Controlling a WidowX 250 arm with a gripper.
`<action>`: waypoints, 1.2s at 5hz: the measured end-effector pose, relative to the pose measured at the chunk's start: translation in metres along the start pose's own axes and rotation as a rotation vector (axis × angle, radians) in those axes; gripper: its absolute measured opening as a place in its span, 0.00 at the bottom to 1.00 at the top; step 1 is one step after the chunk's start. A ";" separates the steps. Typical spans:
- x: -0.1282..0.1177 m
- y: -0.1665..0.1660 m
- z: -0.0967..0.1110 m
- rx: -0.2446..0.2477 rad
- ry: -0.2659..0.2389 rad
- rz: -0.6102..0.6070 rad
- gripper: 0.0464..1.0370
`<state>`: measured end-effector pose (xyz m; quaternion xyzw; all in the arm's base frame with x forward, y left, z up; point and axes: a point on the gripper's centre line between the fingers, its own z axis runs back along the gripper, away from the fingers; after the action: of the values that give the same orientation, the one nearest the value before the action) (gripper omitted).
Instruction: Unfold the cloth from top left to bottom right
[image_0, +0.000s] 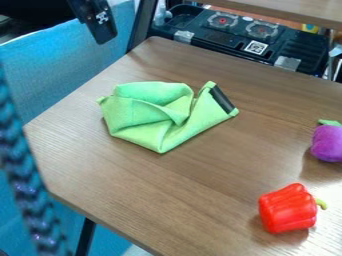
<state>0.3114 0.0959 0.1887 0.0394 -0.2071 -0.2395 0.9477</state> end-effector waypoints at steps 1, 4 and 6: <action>-0.003 -0.002 -0.009 -0.025 0.017 0.003 0.96; -0.034 0.007 -0.100 -0.055 0.083 -0.221 0.96; -0.028 0.005 -0.149 -0.028 0.134 -0.251 0.96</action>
<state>0.3523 0.1104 0.0437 0.0676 -0.1335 -0.3560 0.9224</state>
